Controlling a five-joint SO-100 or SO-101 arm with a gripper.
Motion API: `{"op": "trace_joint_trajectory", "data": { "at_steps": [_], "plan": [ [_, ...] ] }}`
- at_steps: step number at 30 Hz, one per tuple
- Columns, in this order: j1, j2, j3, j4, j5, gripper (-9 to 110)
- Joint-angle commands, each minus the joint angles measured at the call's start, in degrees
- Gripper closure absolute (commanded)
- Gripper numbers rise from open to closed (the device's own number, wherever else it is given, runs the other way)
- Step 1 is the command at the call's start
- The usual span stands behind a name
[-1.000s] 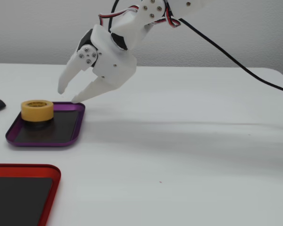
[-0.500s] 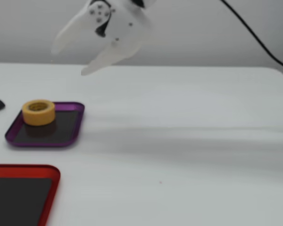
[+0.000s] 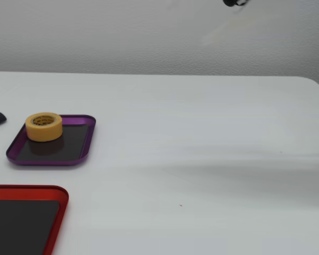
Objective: Grasp a tape and put it in the right purple dish.
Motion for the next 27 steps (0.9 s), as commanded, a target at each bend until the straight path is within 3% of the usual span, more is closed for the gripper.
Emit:
{"op": "trace_joint_trajectory", "data": {
  "at_steps": [1,12,22,27],
  "plan": [
    [0.18,14.85,12.66,0.0,0.44,83],
    [0.18,51.77,48.08,0.88,-2.46,83],
    [0.18,48.43,57.83,4.13,2.11,84],
    [0.18,48.43,57.57,5.8,5.36,102]
  ]
}}
